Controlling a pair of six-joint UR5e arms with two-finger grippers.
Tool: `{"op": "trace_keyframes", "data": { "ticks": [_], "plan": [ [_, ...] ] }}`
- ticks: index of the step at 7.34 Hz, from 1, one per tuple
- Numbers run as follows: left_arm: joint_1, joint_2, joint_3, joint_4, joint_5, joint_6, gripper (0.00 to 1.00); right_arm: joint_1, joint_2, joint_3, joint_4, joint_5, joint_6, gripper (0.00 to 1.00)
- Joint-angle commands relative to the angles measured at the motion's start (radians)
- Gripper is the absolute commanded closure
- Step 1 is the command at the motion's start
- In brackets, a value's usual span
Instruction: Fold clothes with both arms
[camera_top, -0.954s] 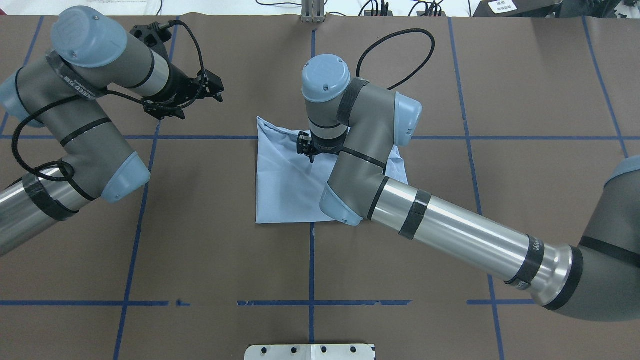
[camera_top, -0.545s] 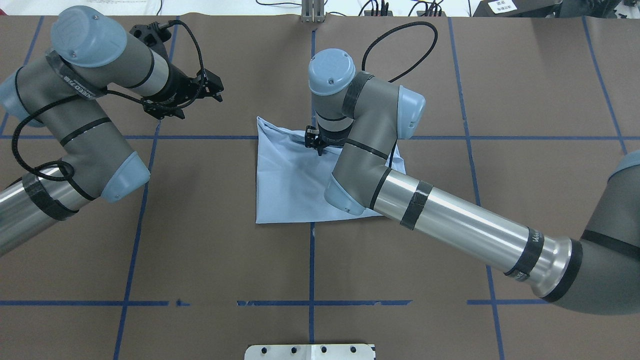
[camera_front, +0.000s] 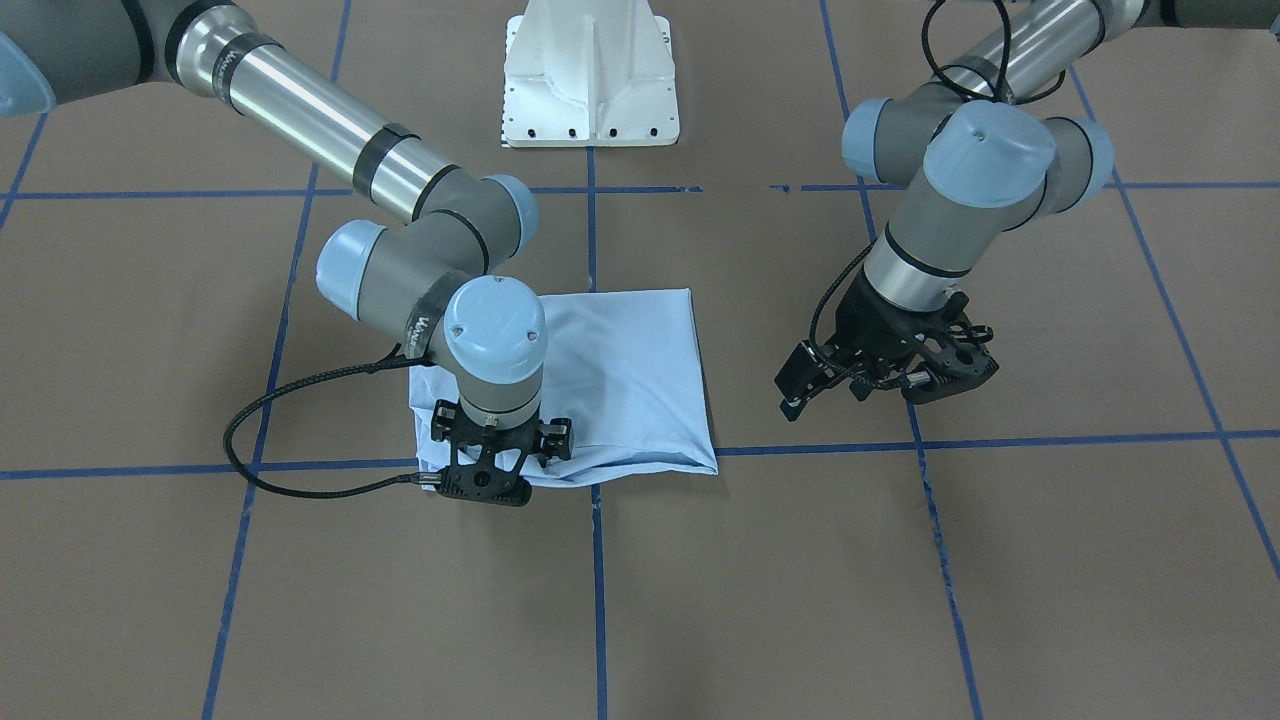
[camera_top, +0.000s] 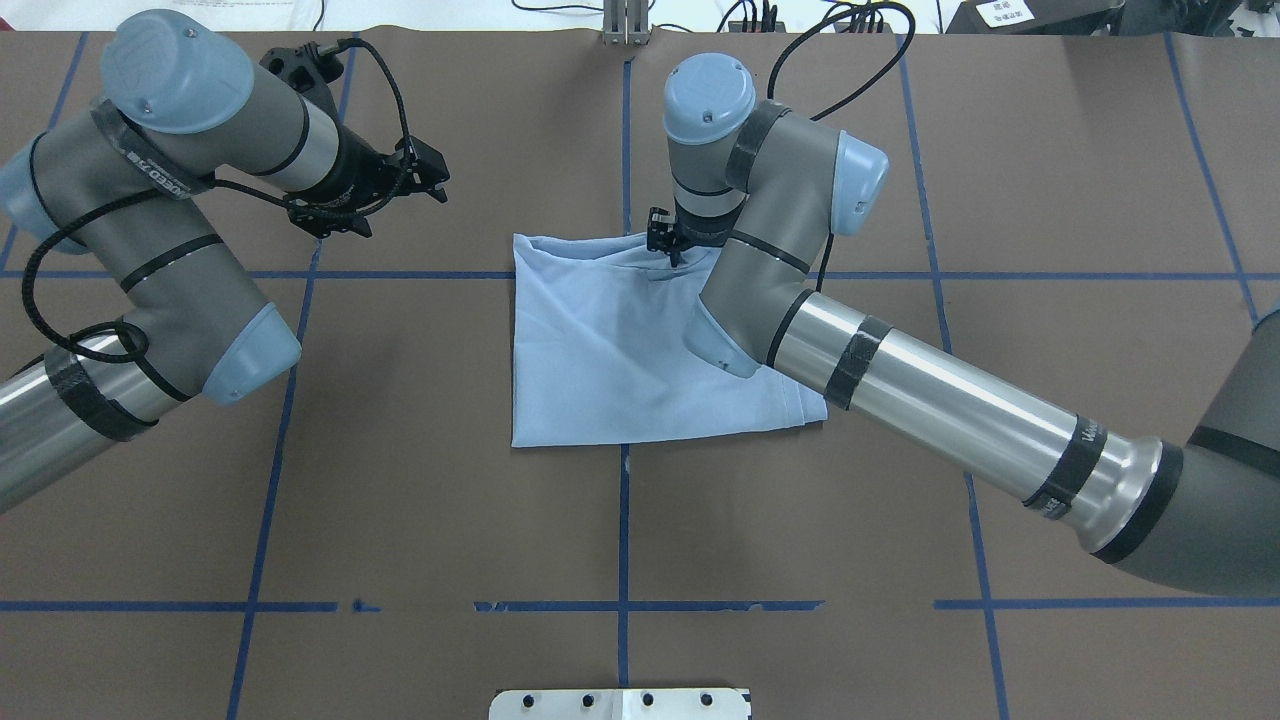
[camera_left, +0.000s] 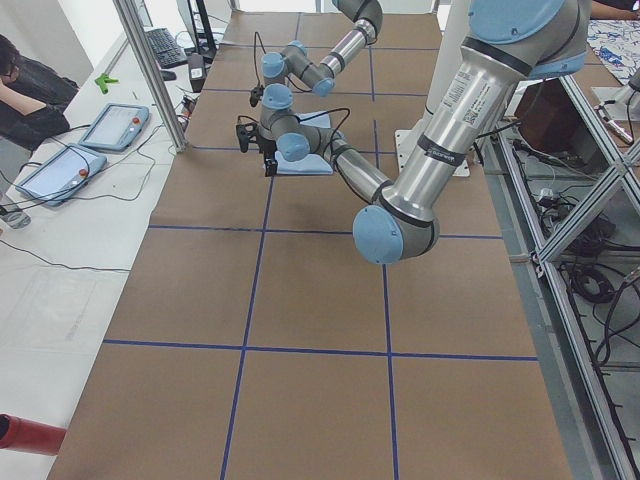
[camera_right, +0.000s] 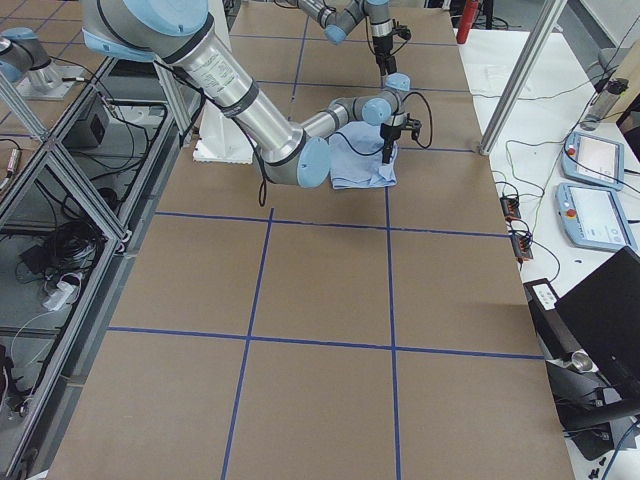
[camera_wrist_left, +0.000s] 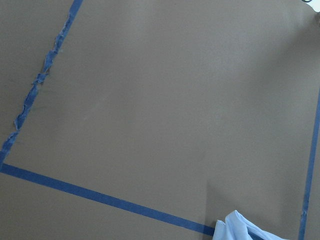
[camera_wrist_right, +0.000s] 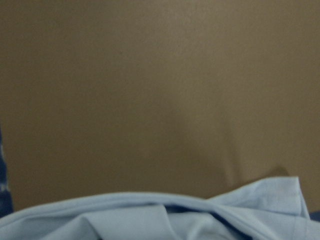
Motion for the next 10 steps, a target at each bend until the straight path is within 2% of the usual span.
{"op": "trace_keyframes", "data": {
  "ticks": [1, 3, 4, 5, 7, 8, 9, 10],
  "plan": [
    [0.0, 0.0, -0.004, 0.0, 0.0, -0.003, 0.0, 0.034, 0.003, -0.047, 0.049, -0.028, -0.069, 0.0],
    [-0.017, 0.003, -0.039, 0.003, 0.002, -0.002, 0.0, 0.073, 0.013, -0.039, 0.048, -0.022, -0.159, 0.0],
    [-0.038, 0.045, -0.076, 0.017, -0.005, 0.012, 0.0, 0.11, 0.011, -0.01, 0.04, 0.013, -0.187, 0.0],
    [-0.071, 0.097, -0.119, 0.02, -0.008, 0.135, 0.0, 0.173, -0.006, 0.026, 0.025, 0.09, -0.216, 0.0],
    [-0.223, 0.19, -0.126, 0.041, -0.112, 0.42, 0.0, 0.312, -0.116, 0.181, -0.099, 0.182, -0.416, 0.0],
    [-0.294, 0.222, -0.118, 0.081, -0.114, 0.59, 0.0, 0.384, -0.191, 0.252, -0.136, 0.223, -0.526, 0.0],
    [-0.363, 0.251, -0.107, 0.115, -0.114, 0.751, 0.0, 0.464, -0.31, 0.318, -0.14, 0.3, -0.641, 0.0],
    [-0.447, 0.298, -0.083, 0.12, -0.12, 0.934, 0.0, 0.565, -0.408, 0.352, -0.144, 0.351, -0.794, 0.0]
  ]
}}
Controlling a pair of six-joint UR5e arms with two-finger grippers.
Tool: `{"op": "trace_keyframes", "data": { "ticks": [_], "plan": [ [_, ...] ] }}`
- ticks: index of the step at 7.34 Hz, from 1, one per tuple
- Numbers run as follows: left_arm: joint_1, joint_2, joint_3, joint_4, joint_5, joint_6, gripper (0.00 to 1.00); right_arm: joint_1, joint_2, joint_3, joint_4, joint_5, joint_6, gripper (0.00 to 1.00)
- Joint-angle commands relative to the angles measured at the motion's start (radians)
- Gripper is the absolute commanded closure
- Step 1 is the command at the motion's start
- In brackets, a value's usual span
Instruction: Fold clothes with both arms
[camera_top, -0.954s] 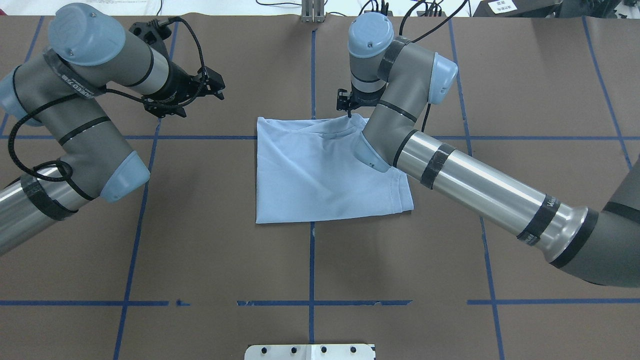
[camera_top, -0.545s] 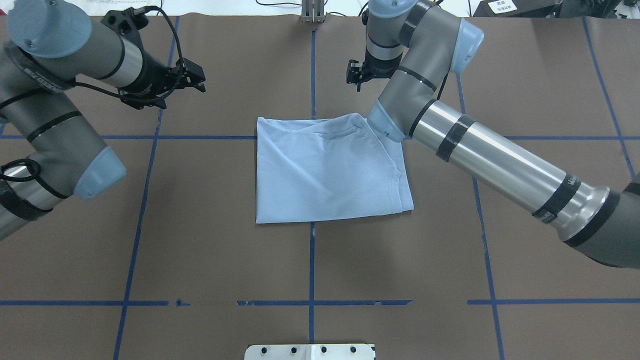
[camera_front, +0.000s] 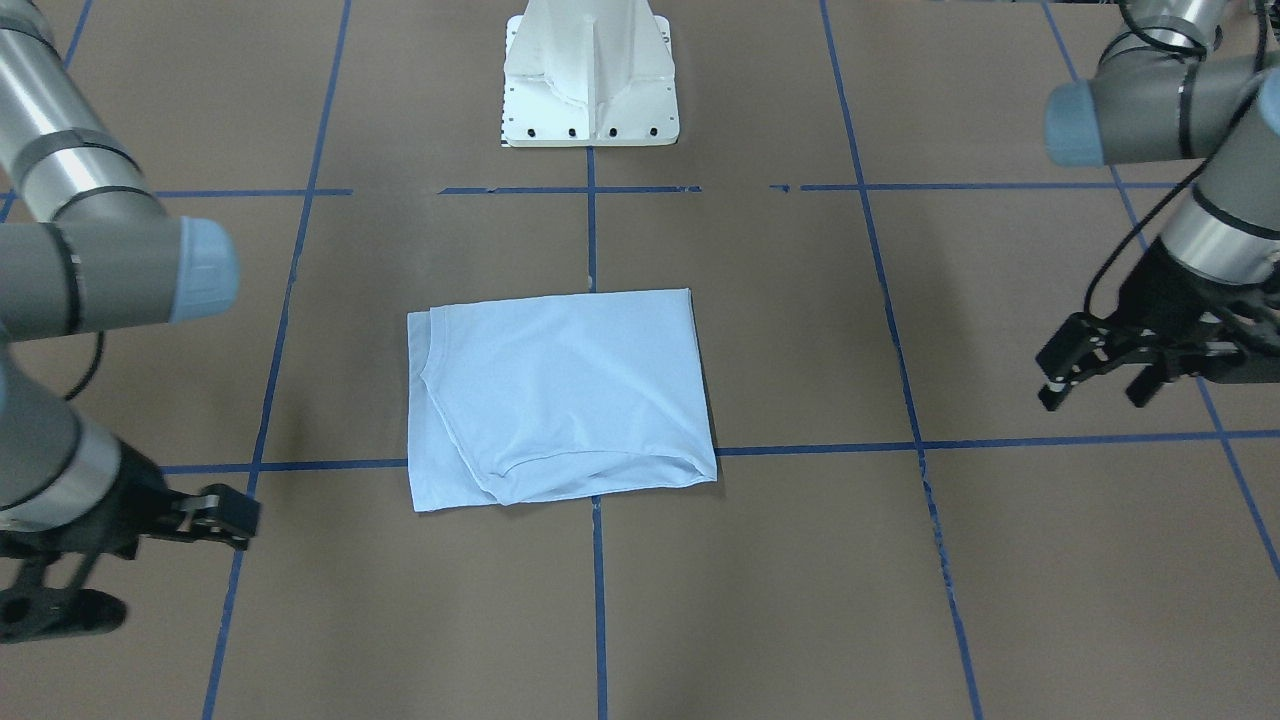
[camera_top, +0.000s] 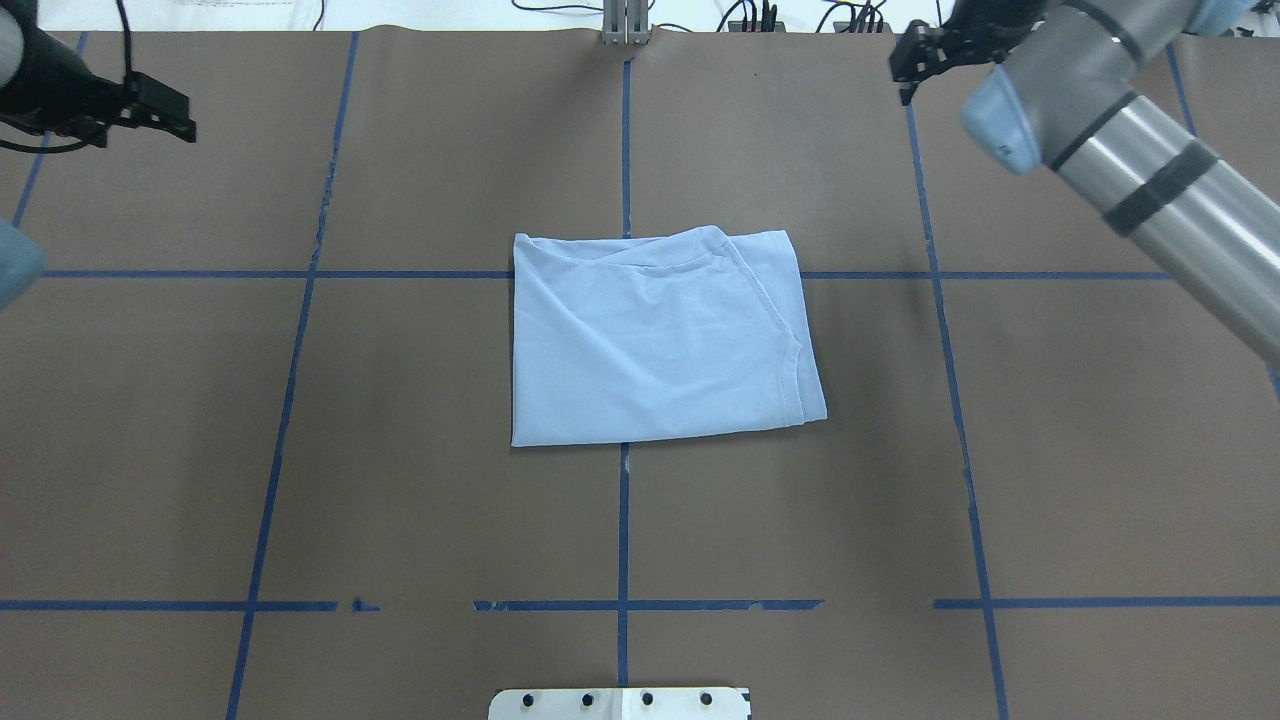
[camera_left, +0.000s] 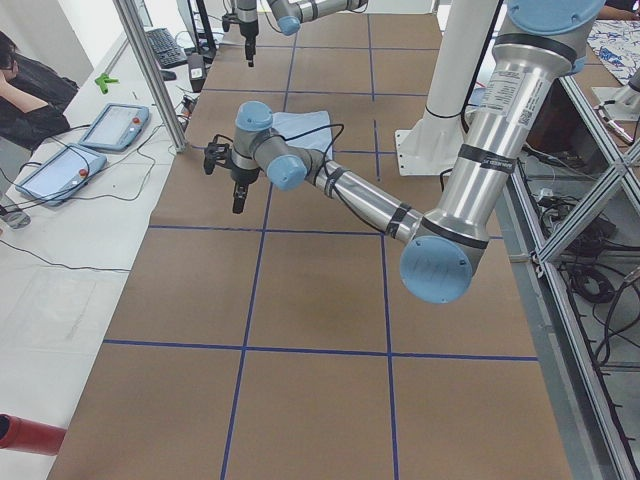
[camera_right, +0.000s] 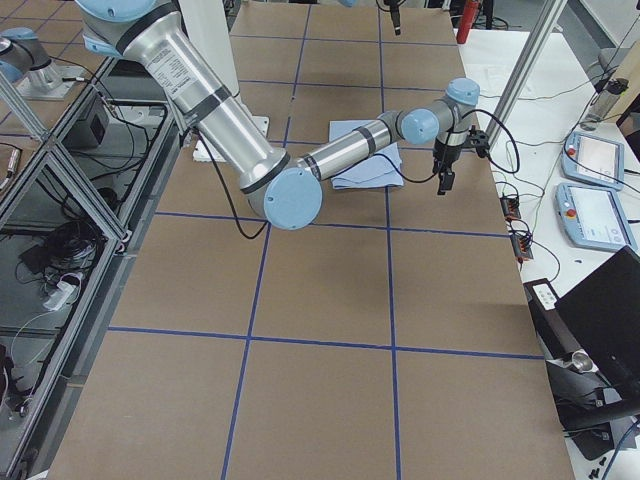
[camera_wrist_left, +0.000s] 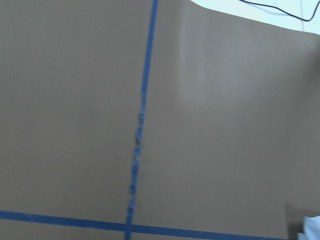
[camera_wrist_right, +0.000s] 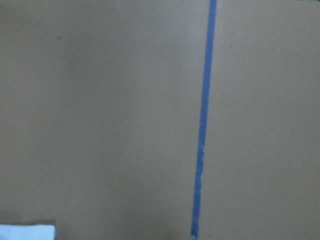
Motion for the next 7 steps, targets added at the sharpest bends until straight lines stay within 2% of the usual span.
{"op": "trace_keyframes", "data": {
  "ticks": [1, 3, 4, 5, 6, 7],
  "plan": [
    [-0.165, 0.124, 0.05, 0.016, -0.015, 0.4, 0.0, 0.208, -0.248, 0.1, -0.02, 0.117, -0.335, 0.0],
    [-0.291, 0.207, 0.08, 0.019, -0.107, 0.662, 0.0, 0.325, -0.438, 0.137, -0.022, 0.138, -0.62, 0.0],
    [-0.331, 0.236, 0.098, 0.019, -0.106, 0.777, 0.0, 0.362, -0.5, 0.148, -0.023, 0.139, -0.685, 0.0],
    [-0.338, 0.261, 0.112, 0.025, -0.106, 0.861, 0.0, 0.376, -0.54, 0.195, -0.045, 0.13, -0.693, 0.0],
    [-0.339, 0.303, 0.118, 0.017, -0.107, 0.858, 0.0, 0.38, -0.61, 0.243, -0.039, 0.136, -0.691, 0.0],
    [-0.336, 0.316, 0.165, 0.017, -0.095, 0.862, 0.0, 0.378, -0.638, 0.271, -0.043, 0.139, -0.685, 0.0]
  ]
}}
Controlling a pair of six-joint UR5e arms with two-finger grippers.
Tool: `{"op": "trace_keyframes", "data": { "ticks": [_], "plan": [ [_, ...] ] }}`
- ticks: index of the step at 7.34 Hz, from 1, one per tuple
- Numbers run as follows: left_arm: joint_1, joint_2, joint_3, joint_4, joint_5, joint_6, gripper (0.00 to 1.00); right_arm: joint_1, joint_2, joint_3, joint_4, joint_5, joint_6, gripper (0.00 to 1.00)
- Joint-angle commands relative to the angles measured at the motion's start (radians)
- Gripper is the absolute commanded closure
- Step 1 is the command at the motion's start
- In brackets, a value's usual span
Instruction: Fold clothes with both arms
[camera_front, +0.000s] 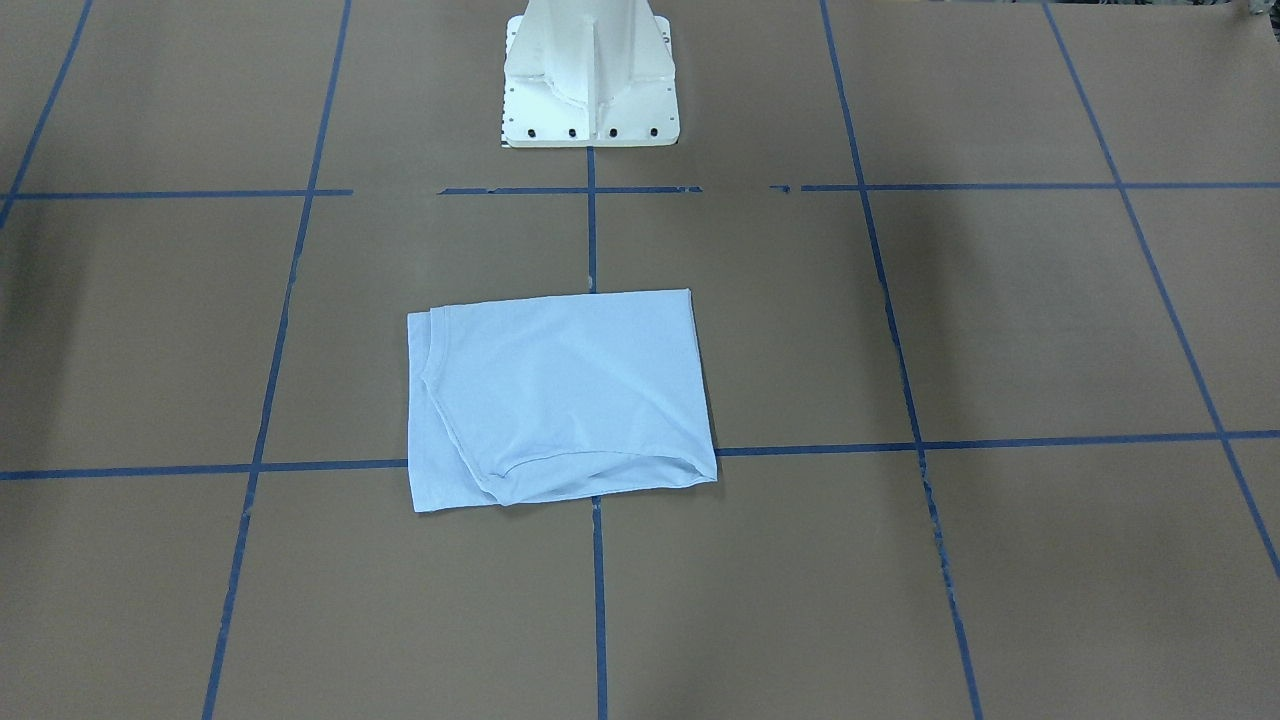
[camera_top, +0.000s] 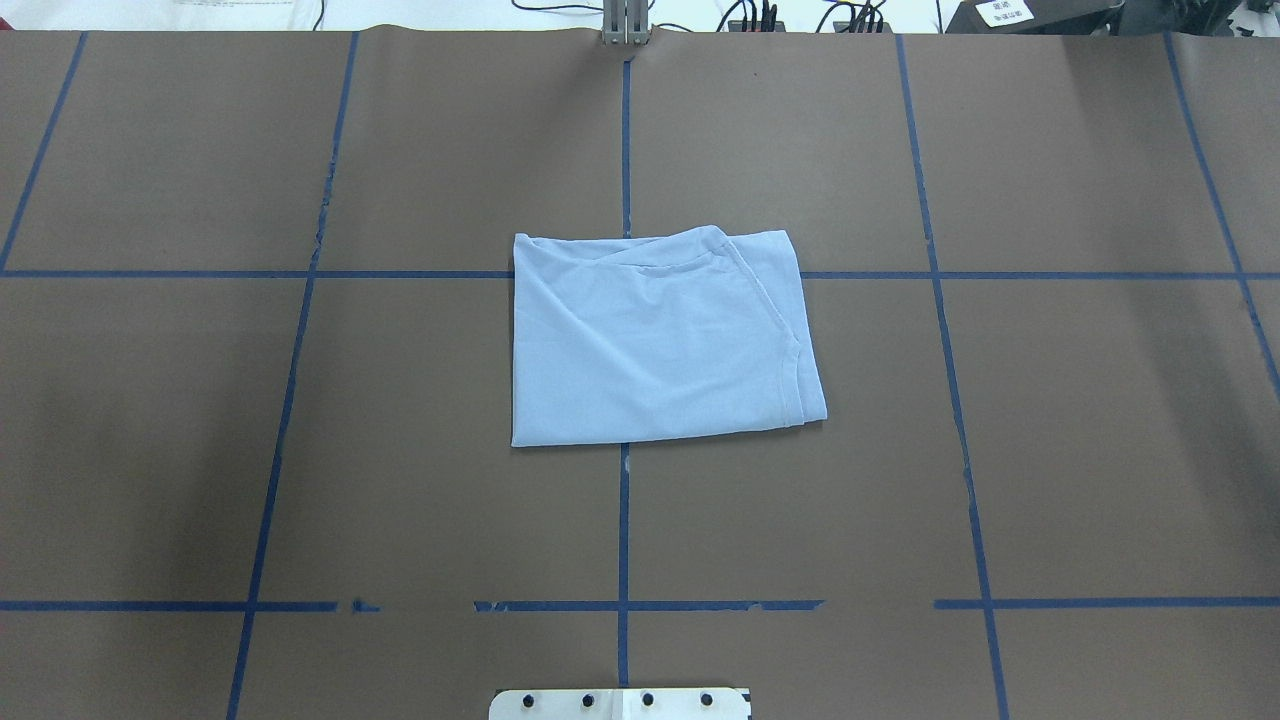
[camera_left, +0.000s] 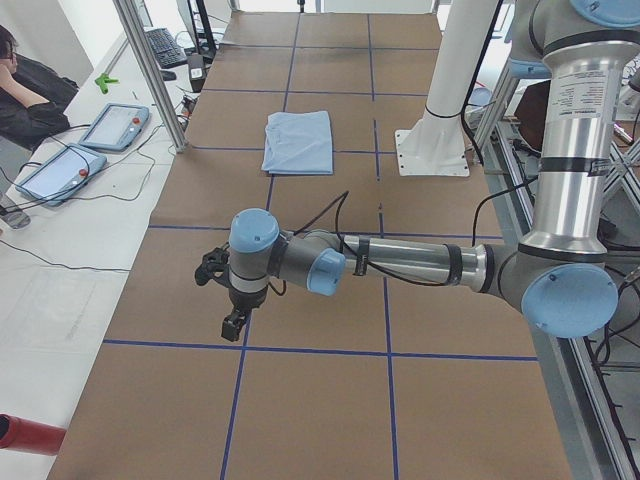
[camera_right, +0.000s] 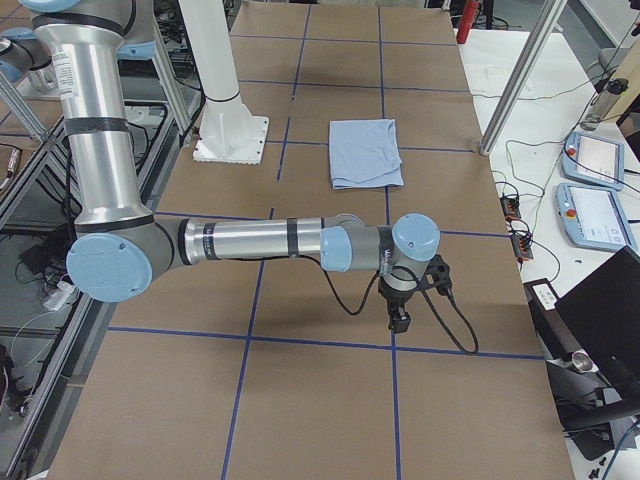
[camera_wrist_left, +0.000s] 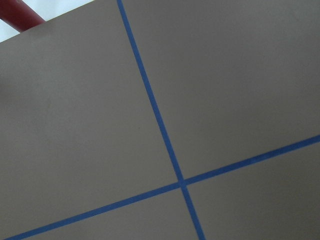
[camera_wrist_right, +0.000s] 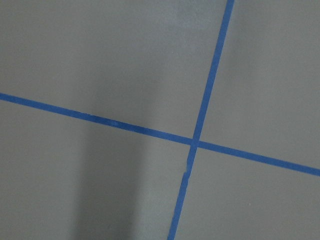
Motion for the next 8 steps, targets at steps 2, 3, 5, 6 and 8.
{"op": "trace_keyframes", "data": {
  "ticks": [2, 3, 5, 6, 8],
  "plan": [
    [-0.002, 0.037, 0.09, -0.054, -0.004, 0.022, 0.0, 0.003, -0.061, 0.053, 0.0, 0.004, 0.019, 0.0],
    [-0.002, 0.041, 0.083, -0.045, -0.002, 0.014, 0.0, 0.004, -0.096, 0.079, -0.007, 0.005, 0.031, 0.0],
    [-0.003, 0.045, 0.031, 0.028, -0.004, 0.017, 0.0, 0.003, -0.194, 0.177, 0.008, 0.043, 0.179, 0.0],
    [-0.003, 0.045, -0.009, 0.079, -0.01, 0.017, 0.0, 0.003, -0.196, 0.168, 0.026, 0.042, 0.184, 0.0],
    [-0.002, 0.057, -0.013, 0.08, -0.07, 0.014, 0.0, 0.0, -0.194, 0.123, 0.106, 0.039, 0.188, 0.0]
  ]
}}
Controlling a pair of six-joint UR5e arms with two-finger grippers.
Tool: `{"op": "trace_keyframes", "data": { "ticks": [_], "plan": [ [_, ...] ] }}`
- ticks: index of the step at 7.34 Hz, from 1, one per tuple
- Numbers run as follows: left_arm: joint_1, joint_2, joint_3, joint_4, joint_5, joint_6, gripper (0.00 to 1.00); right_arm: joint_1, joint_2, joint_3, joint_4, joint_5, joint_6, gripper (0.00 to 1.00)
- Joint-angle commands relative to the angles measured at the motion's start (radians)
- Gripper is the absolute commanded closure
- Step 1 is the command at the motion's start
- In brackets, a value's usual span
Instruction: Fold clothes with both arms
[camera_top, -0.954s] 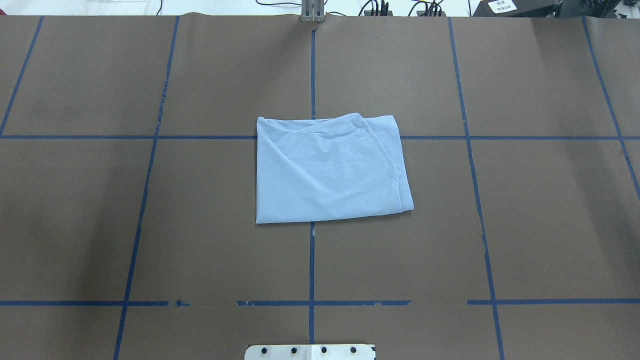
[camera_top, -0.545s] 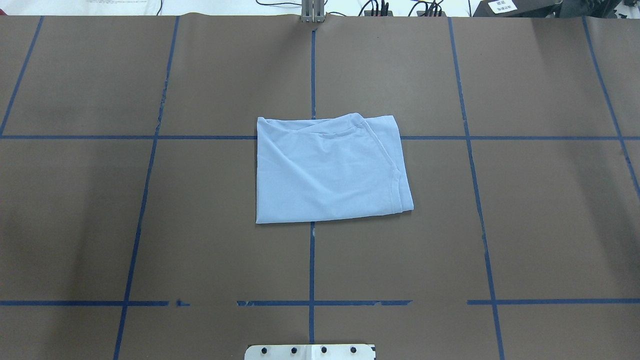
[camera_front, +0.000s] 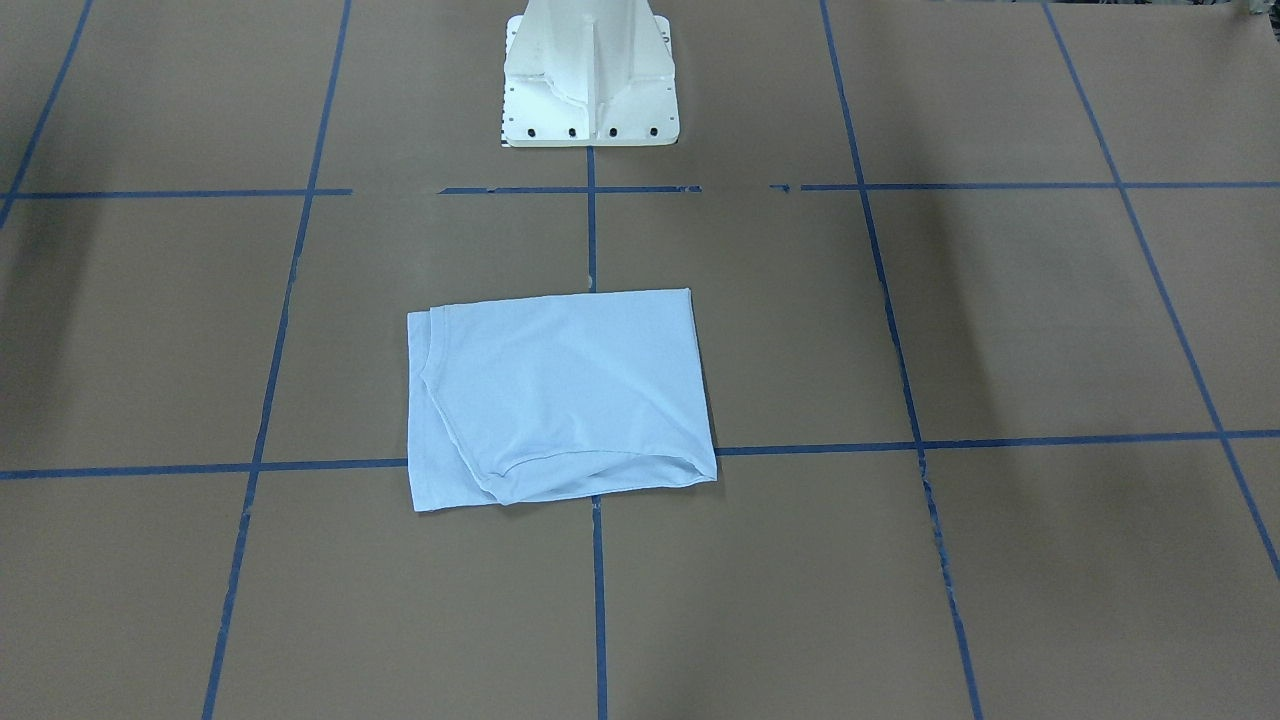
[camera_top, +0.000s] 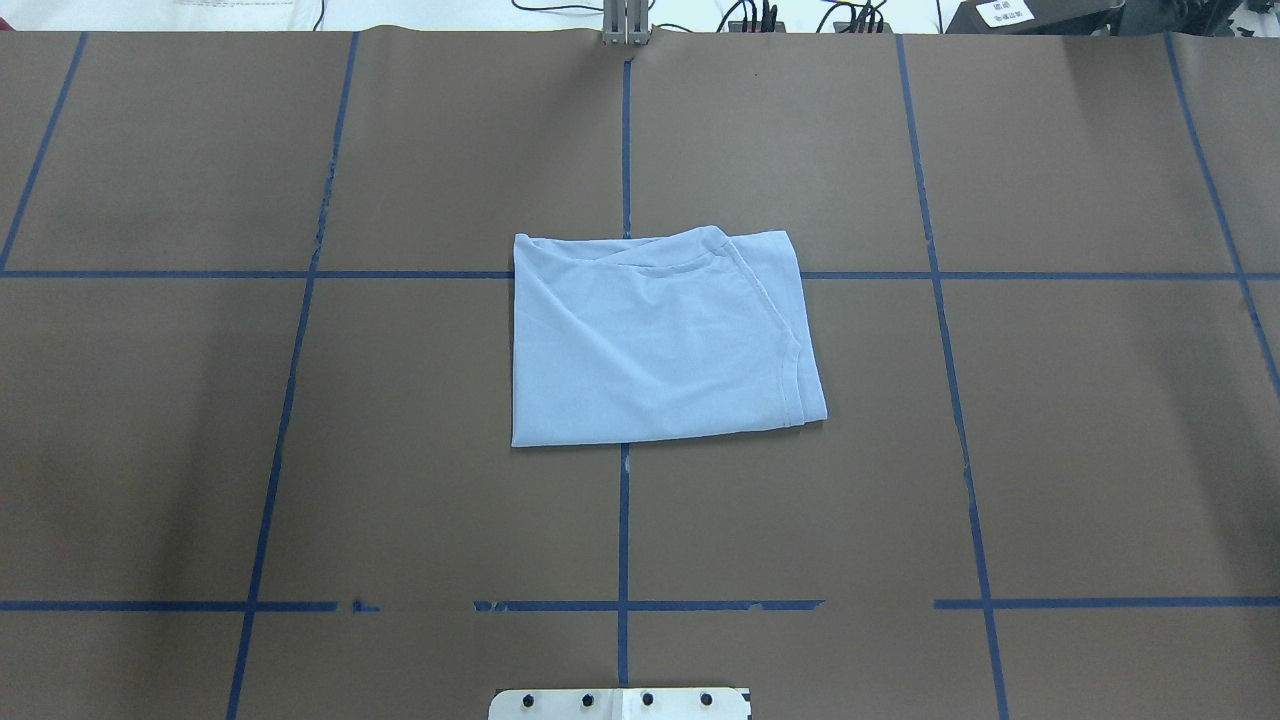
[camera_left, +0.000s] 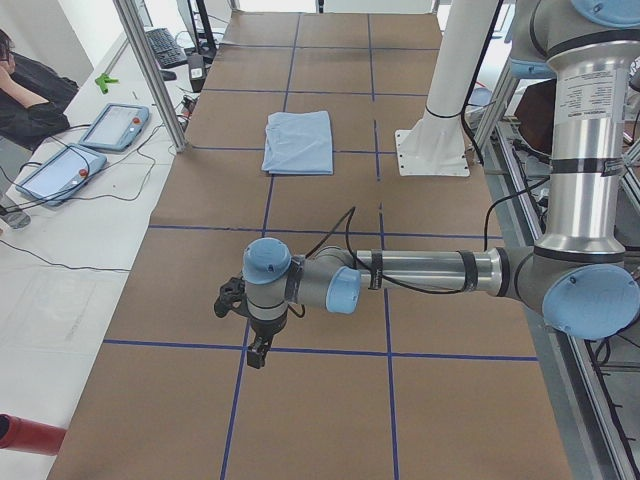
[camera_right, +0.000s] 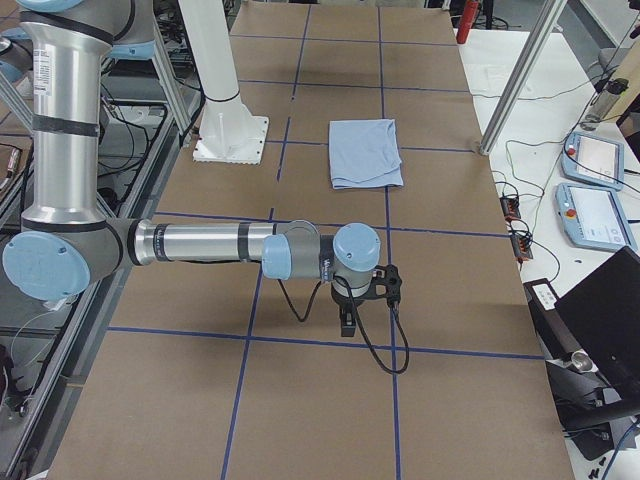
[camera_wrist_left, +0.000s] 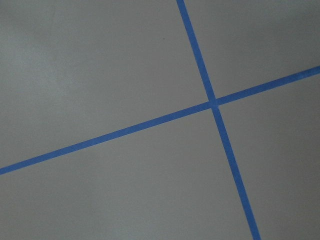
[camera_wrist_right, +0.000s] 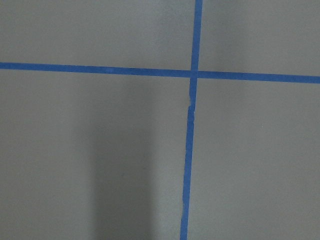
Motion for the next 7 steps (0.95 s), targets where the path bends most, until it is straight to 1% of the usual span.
{"op": "trace_keyframes", "data": {
  "ticks": [1, 2, 3, 7],
  "plan": [
    [0.001, 0.016, -0.01, 0.009, -0.039, -0.028, 0.0, -0.002, 0.002, -0.055, 0.085, -0.001, 0.008, 0.0],
    [0.001, 0.016, -0.01, 0.0, -0.039, -0.145, 0.0, -0.002, 0.009, -0.068, 0.095, -0.001, 0.008, 0.0],
    [0.001, 0.017, -0.01, -0.002, -0.039, -0.178, 0.0, -0.002, 0.01, -0.068, 0.095, -0.001, 0.008, 0.0],
    [0.003, 0.016, -0.01, -0.001, -0.039, -0.179, 0.0, -0.002, 0.012, -0.067, 0.103, 0.0, 0.009, 0.0]
  ]
}}
